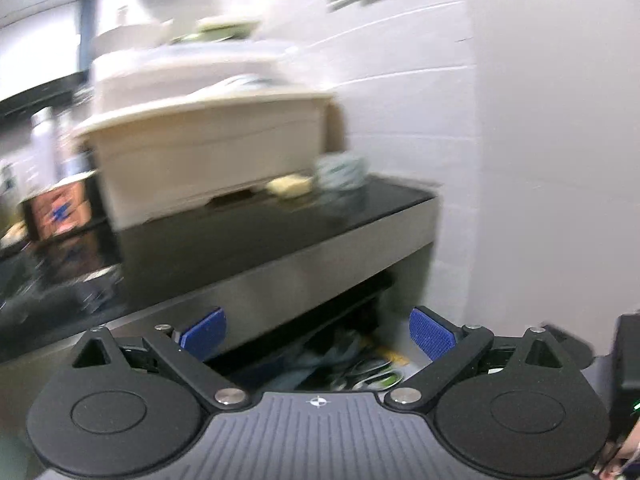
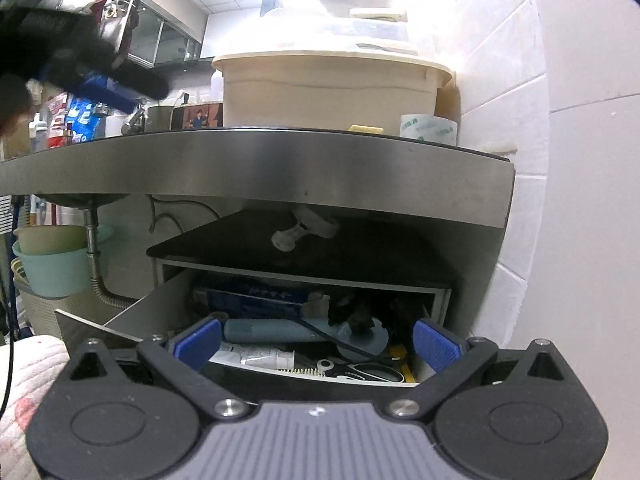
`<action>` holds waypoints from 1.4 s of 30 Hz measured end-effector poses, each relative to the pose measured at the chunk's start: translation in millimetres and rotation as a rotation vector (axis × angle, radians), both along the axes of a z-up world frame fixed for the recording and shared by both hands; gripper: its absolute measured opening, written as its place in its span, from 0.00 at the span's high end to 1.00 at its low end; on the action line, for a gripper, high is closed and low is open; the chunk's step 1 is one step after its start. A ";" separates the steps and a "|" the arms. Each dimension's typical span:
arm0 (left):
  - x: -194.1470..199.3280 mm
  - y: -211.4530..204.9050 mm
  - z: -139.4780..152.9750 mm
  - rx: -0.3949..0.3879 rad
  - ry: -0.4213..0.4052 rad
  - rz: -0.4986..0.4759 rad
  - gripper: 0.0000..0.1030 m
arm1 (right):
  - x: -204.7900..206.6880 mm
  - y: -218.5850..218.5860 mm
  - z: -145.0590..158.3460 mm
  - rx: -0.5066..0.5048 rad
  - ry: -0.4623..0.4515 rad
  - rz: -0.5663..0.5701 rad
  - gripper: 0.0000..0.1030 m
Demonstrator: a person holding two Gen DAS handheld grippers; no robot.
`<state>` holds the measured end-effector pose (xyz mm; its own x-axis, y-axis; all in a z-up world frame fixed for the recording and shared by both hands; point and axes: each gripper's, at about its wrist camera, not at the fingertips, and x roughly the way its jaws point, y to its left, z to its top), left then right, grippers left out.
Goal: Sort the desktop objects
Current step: 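Raise the left gripper to the countertop toward the yellow sponge, then close the left gripper on the yellow sponge beside the tape roll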
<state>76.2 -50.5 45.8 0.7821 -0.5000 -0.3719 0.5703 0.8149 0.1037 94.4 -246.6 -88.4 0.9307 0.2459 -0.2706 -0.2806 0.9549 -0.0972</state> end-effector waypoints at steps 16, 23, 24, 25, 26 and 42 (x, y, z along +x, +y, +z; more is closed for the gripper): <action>100.7 -50.5 49.2 0.045 0.013 -0.176 0.06 | 1.0 -7.8 0.5 0.057 0.000 0.009 0.00; 150.1 -68.7 64.5 0.121 0.011 -0.242 0.10 | 2.2 -7.1 -0.2 0.063 0.008 0.020 0.00; 157.4 -71.1 66.7 0.119 0.018 -0.240 0.15 | 2.0 -7.4 -0.2 0.064 0.009 0.021 0.00; 164.7 -73.6 68.9 0.116 0.025 -0.239 0.17 | 2.0 -7.7 -0.3 0.067 0.010 0.022 0.00; 171.3 -77.6 69.2 0.128 0.025 -0.233 0.17 | 2.1 -8.2 -0.4 0.069 0.011 0.023 0.00; 264.5 -128.1 54.0 0.228 0.085 -0.215 0.17 | 12.2 -30.8 -3.9 0.185 0.079 -0.002 0.00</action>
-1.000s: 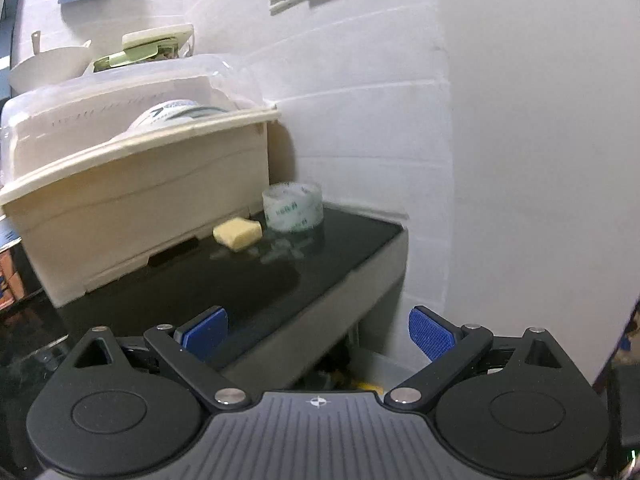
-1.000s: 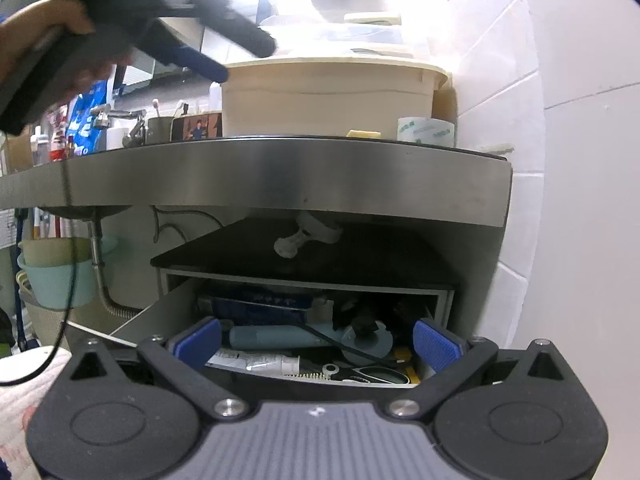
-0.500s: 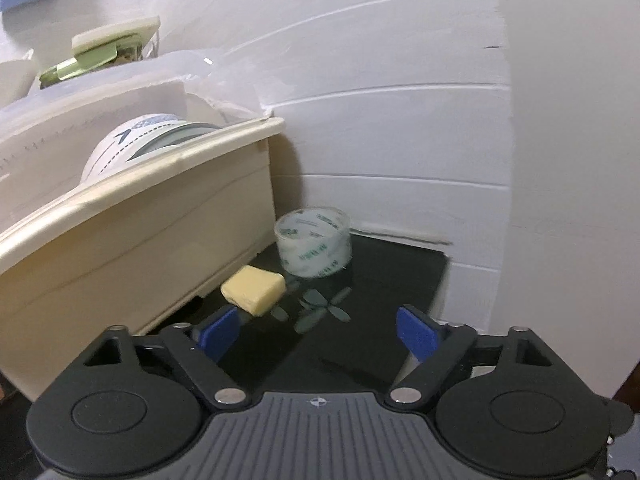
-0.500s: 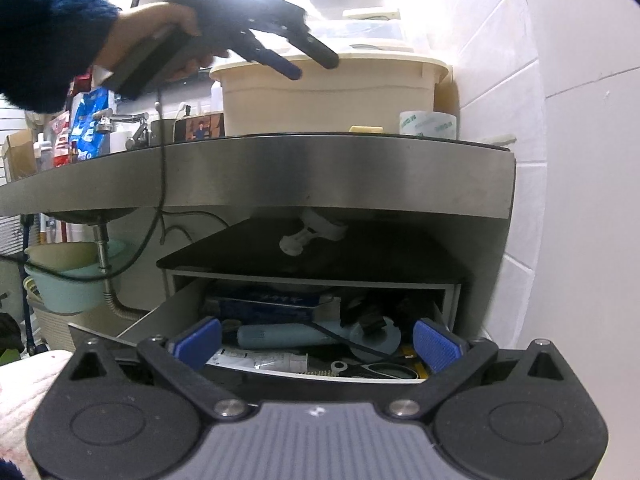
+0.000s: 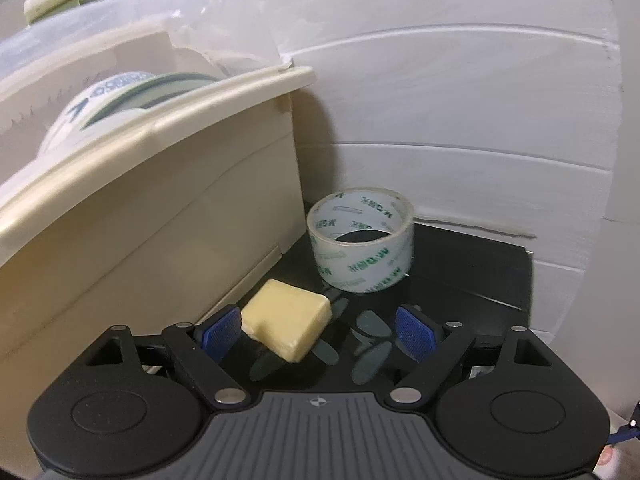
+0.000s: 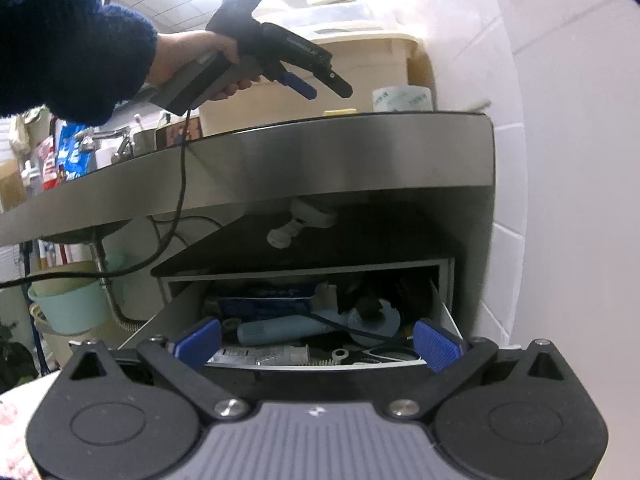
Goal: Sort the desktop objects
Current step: 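Close the left gripper on the yellow sponge beside the tape roll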
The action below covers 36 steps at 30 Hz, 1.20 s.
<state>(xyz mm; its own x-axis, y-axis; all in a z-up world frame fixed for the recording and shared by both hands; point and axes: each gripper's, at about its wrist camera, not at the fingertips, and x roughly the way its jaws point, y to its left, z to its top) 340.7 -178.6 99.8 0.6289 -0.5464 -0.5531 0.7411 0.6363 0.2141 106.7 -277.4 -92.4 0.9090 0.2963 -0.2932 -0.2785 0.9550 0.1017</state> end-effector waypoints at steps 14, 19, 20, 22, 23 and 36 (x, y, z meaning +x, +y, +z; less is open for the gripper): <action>37.9 15.1 -5.4 -0.034 0.106 -0.076 0.18 | 7.6 -10.4 -2.3 0.050 0.048 -0.024 0.00; 46.1 17.5 -14.0 -0.048 0.140 -0.093 0.18 | 13.4 -12.6 -3.5 0.067 0.077 -0.039 0.00; 47.4 17.9 -15.2 -0.053 0.142 -0.095 0.18 | 14.4 -12.7 -3.8 0.069 0.082 -0.041 0.00; 50.2 18.0 -17.7 -0.064 0.149 -0.102 0.28 | 16.6 -12.6 -4.4 0.070 0.090 -0.044 0.00; 50.9 18.1 -18.7 -0.064 0.146 -0.100 0.30 | 17.7 -12.2 -4.8 0.068 0.094 -0.043 0.00; 38.5 23.6 -24.9 -0.062 0.088 -0.103 0.46 | 24.8 -10.1 -7.2 0.063 0.124 -0.044 0.00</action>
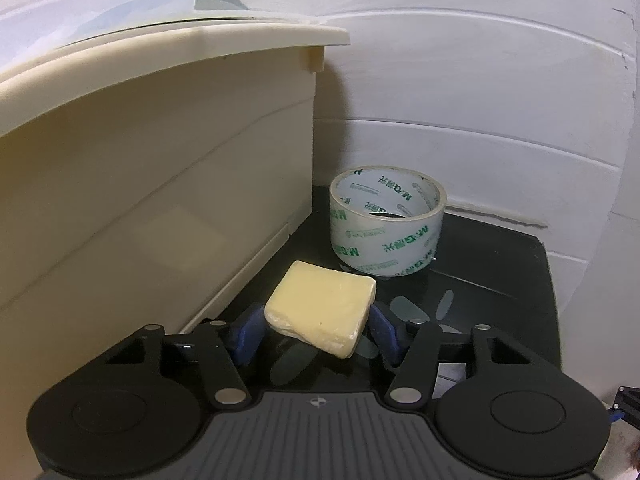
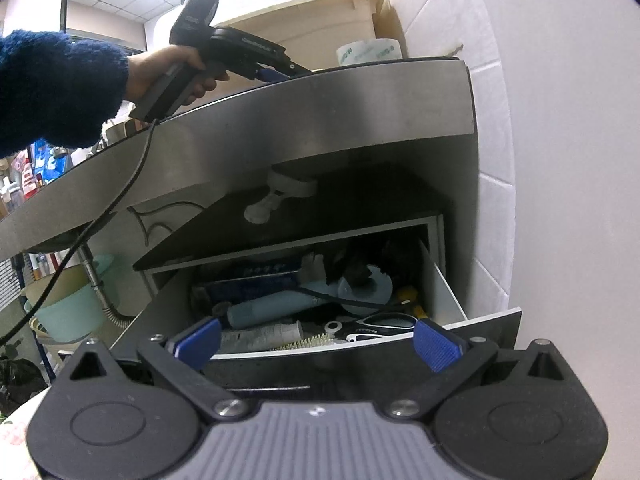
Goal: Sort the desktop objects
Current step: 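Close the left gripper on the yellow sponge beside the tape roll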
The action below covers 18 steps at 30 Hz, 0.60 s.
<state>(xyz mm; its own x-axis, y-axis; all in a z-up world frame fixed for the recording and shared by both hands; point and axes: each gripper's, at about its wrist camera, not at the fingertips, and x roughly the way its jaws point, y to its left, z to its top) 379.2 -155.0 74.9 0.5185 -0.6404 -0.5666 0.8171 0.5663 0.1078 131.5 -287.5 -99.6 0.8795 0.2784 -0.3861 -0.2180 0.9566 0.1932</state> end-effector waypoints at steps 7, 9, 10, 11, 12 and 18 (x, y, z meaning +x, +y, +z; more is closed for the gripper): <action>-18.0 0.7 -2.3 0.008 -0.015 0.012 0.47 | 0.0 -0.4 0.1 0.001 -0.004 0.007 0.00; -19.5 -0.4 -2.2 0.016 -0.025 0.017 0.46 | -0.1 -0.2 0.1 0.000 -0.005 0.007 0.00; -19.7 -0.8 -1.8 0.020 -0.030 0.024 0.44 | -0.1 0.0 0.2 -0.001 -0.006 0.006 0.00; -19.3 -2.1 -1.8 0.022 -0.034 0.031 0.43 | -0.1 0.3 0.3 -0.002 -0.006 0.006 0.00; -18.6 -4.1 -2.2 0.023 -0.039 0.038 0.40 | 0.0 0.5 0.3 -0.003 -0.006 0.007 0.00; -14.1 -12.6 -4.5 0.002 -0.028 0.069 0.37 | -0.8 1.2 0.9 -0.006 -0.008 0.005 0.00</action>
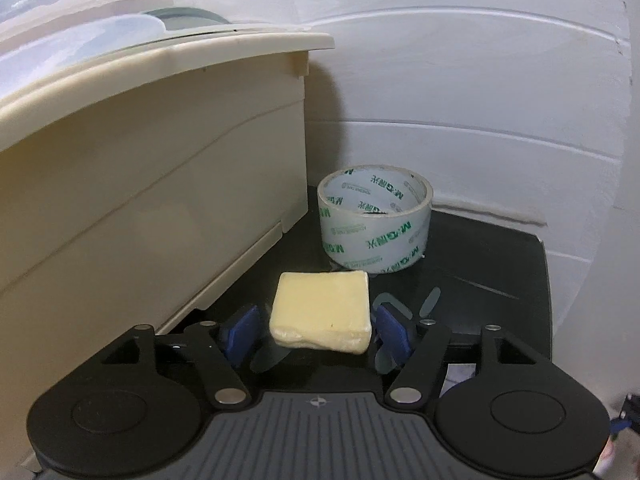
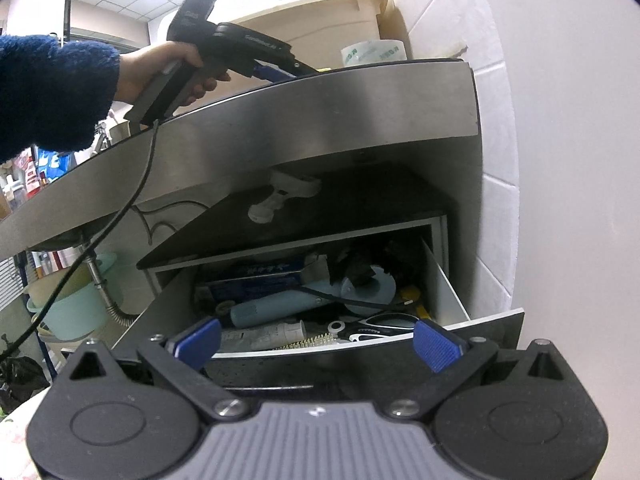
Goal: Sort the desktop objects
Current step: 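Close the left gripper on the yellow sponge beside the tape roll, then lift the yellow sponge with the left gripper and carry it down toward the open drawer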
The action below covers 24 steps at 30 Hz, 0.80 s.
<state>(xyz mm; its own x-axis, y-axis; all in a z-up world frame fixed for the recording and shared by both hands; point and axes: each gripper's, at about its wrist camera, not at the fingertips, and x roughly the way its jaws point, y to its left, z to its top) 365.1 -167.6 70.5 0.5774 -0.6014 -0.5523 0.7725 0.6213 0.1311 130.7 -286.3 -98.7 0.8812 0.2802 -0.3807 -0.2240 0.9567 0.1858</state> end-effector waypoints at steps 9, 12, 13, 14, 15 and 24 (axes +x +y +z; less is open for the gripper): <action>-2.2 -5.0 -1.4 -0.012 0.007 0.036 0.49 | 1.4 -0.9 -0.4 0.006 0.007 -0.001 0.00; -5.8 -6.6 -1.4 -0.007 -0.006 0.055 0.49 | 1.5 -0.9 -0.4 0.006 0.005 -0.007 0.00; -8.2 -7.5 -1.5 -0.002 -0.016 0.061 0.49 | 1.5 -1.0 -0.3 0.007 0.004 -0.009 0.00; -10.7 -8.5 -1.4 0.006 -0.026 0.064 0.49 | 1.5 -1.2 -0.3 0.008 0.004 -0.010 0.00; -13.2 -9.4 -0.8 0.013 -0.032 0.069 0.49 | 1.4 -1.5 -0.5 0.008 0.004 -0.010 0.00; -39.4 -4.3 9.3 0.013 -0.026 0.095 0.50 | 2.4 -0.7 -1.2 0.006 0.007 -0.010 0.00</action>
<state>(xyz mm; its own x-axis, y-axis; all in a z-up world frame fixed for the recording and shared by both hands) 325.7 -171.9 79.8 0.6454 -0.5366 -0.5437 0.7068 0.6895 0.1585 133.1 -287.0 -99.8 0.8814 0.2734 -0.3851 -0.2128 0.9578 0.1930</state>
